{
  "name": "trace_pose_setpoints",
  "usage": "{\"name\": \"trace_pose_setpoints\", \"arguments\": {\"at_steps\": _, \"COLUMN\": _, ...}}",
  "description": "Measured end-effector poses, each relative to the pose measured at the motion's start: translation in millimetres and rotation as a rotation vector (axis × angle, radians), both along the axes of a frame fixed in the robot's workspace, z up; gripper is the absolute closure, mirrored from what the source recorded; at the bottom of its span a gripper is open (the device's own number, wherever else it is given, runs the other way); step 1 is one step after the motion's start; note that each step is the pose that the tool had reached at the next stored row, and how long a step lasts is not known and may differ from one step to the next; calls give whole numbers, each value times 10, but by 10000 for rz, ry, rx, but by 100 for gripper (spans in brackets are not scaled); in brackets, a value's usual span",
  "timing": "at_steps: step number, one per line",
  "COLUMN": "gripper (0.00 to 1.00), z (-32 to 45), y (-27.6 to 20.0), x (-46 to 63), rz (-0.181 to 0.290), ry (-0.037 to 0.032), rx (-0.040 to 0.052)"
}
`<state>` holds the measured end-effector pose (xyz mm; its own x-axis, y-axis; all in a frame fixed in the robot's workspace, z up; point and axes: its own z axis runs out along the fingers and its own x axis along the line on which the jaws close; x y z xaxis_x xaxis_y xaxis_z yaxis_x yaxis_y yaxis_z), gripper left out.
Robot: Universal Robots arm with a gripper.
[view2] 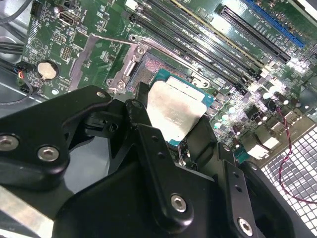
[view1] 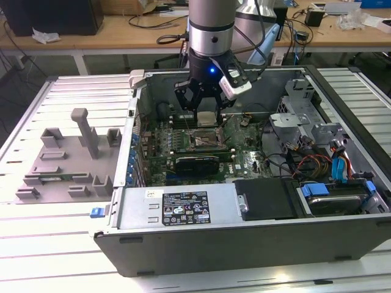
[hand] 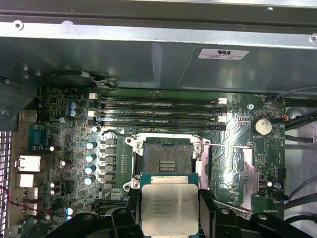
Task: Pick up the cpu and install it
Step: 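Place the cpu into insertion slot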
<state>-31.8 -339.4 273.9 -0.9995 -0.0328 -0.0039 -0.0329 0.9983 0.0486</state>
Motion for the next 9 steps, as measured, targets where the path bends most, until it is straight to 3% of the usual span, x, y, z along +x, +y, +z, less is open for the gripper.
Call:
{"name": "trace_pose_setpoints", "arguments": {"at_steps": 7, "gripper": 45, "z": 0, "y": 0, "x": 0, "rz": -5, "ry": 0, "rx": 0}}
{"name": "trace_pose_setpoints", "arguments": {"at_steps": 9, "gripper": 45, "z": -1, "y": 0, "x": 0, "rz": -189, "ry": 0, "rx": 1}}
